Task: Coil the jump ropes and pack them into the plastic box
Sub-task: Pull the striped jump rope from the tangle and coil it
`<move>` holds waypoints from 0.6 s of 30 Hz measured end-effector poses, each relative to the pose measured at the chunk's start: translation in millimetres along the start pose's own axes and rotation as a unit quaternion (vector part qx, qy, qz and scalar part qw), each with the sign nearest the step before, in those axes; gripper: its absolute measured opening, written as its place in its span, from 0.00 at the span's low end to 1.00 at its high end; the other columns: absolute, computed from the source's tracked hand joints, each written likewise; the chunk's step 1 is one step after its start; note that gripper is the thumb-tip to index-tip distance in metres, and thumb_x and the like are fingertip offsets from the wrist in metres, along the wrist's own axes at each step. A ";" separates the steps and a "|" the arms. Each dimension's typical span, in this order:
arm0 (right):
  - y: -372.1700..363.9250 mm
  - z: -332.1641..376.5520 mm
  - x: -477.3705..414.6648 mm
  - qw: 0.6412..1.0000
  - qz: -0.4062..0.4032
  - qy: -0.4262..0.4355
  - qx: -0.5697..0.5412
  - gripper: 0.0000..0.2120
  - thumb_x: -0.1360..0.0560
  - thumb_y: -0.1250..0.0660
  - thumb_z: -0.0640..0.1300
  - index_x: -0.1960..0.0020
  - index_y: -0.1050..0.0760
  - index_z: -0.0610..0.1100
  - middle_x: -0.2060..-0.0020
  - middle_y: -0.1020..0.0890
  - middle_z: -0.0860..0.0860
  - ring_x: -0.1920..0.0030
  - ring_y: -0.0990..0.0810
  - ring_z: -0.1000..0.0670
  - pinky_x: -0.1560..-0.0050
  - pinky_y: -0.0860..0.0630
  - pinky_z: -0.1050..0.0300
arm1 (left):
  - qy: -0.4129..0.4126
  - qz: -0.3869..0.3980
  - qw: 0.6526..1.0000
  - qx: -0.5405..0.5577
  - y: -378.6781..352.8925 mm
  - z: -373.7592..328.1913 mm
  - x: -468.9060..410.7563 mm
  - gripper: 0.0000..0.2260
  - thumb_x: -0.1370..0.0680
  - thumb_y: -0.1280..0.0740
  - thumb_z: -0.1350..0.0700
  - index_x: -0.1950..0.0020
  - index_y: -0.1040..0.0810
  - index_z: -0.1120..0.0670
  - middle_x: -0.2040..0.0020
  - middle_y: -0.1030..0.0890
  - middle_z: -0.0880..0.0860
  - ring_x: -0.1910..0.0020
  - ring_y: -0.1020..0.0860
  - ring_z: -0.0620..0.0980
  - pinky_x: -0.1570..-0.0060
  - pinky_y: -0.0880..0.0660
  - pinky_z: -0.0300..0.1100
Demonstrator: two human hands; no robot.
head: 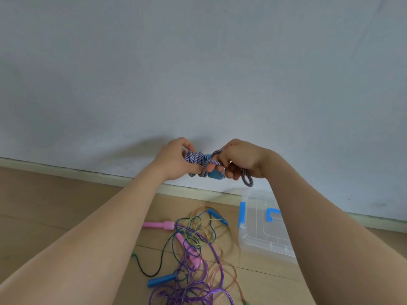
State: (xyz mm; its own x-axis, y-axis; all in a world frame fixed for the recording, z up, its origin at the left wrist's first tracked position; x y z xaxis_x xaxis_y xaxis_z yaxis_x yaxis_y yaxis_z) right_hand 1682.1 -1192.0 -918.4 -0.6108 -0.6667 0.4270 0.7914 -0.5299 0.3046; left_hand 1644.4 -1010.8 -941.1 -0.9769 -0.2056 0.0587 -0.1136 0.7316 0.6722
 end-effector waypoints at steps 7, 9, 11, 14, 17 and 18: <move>2.8 3.8 -1.4 0.999 -0.049 -0.019 0.008 0.15 0.27 0.40 0.36 0.53 0.16 0.33 0.70 0.27 0.46 0.75 0.39 0.49 0.73 0.45 0.62 | -0.072 0.073 0.951 -0.292 -18.5 -17.2 6.8 0.28 0.37 0.19 0.56 0.43 0.31 0.47 0.47 0.21 0.52 0.54 0.24 0.55 0.61 0.30 0.45; 3.6 3.1 -0.2 0.999 -0.046 -0.008 0.008 0.13 0.23 0.36 0.37 0.49 0.14 0.36 0.71 0.27 0.47 0.76 0.33 0.49 0.75 0.42 0.62 | -0.083 0.093 0.932 -0.340 -23.0 -19.0 9.3 0.31 0.34 0.22 0.57 0.35 0.31 0.44 0.48 0.21 0.51 0.52 0.24 0.55 0.60 0.29 0.45; 4.2 2.6 1.1 0.999 -0.035 0.005 -0.023 0.11 0.20 0.34 0.37 0.46 0.14 0.35 0.71 0.26 0.46 0.76 0.27 0.48 0.76 0.37 0.62 | -0.108 0.096 0.914 -0.378 -24.4 -24.2 11.9 0.21 0.31 0.24 0.55 0.42 0.25 0.41 0.52 0.20 0.49 0.50 0.21 0.55 0.60 0.29 0.44; 11.6 0.7 0.5 0.995 -0.052 0.012 -0.080 0.14 0.17 0.33 0.45 0.43 0.16 0.34 0.70 0.23 0.46 0.74 0.23 0.48 0.75 0.34 0.60 | -0.133 0.084 0.906 -0.392 -22.7 -28.7 11.4 0.16 0.38 0.21 0.49 0.58 0.26 0.47 0.62 0.23 0.46 0.57 0.20 0.53 0.65 0.25 0.43; 21.1 -2.1 -0.8 0.986 -0.089 0.020 -0.137 0.19 0.16 0.33 0.50 0.43 0.18 0.32 0.70 0.26 0.48 0.74 0.28 0.51 0.74 0.34 0.60 | -0.153 0.077 0.912 -0.373 -23.5 -34.4 9.0 0.29 0.47 0.20 0.31 0.61 0.27 0.48 0.66 0.24 0.44 0.64 0.23 0.48 0.66 0.26 0.43; 22.9 -2.6 -0.9 0.984 -0.090 0.025 -0.150 0.19 0.17 0.32 0.51 0.44 0.18 0.33 0.71 0.29 0.49 0.74 0.32 0.52 0.73 0.38 0.61 | -0.154 0.070 0.917 -0.361 -23.7 -37.3 9.7 0.32 0.48 0.23 0.26 0.63 0.28 0.48 0.68 0.24 0.45 0.66 0.24 0.47 0.67 0.27 0.42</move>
State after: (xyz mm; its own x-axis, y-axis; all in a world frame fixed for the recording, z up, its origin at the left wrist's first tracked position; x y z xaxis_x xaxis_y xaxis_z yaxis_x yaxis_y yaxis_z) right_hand 1700.7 -1204.8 -914.0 -0.7466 -0.5691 0.3445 0.6326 -0.7676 0.1030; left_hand 1644.4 -1054.3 -929.0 -0.9900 0.1332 0.0459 0.0585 0.0924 0.9940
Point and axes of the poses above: each hand's wrist, its own x-axis away from the middle knuckle, its own y-axis out of the back of the hand, z = x × y, the point moved 7 cm from there along -x, towards the middle knuckle
